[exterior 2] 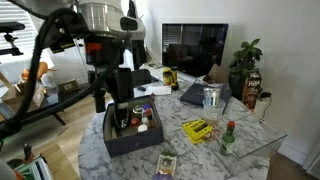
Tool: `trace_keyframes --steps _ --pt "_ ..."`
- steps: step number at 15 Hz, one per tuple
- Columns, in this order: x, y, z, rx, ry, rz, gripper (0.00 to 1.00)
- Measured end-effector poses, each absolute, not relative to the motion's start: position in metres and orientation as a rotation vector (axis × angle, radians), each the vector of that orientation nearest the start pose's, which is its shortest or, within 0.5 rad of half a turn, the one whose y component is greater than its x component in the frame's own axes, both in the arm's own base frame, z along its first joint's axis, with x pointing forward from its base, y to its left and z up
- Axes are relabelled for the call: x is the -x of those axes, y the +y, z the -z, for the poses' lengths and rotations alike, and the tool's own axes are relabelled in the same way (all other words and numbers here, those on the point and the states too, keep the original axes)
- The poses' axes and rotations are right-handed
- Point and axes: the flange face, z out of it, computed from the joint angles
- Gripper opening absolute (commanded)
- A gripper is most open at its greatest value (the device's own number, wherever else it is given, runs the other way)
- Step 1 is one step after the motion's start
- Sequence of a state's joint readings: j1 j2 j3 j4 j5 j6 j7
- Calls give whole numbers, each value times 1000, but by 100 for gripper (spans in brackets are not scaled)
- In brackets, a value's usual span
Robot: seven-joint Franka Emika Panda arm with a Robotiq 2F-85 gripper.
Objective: Put the green bottle inside the box
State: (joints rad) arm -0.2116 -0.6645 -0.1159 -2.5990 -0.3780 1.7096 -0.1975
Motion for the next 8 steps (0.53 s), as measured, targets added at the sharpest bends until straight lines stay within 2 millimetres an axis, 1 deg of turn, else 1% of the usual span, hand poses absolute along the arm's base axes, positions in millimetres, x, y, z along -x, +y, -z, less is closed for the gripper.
trace_keyframes --steps 6,8 --pt "-296 -137 -452 3337 1 -485 100" --pt "-302 -134 -453 3314 40 -450 100"
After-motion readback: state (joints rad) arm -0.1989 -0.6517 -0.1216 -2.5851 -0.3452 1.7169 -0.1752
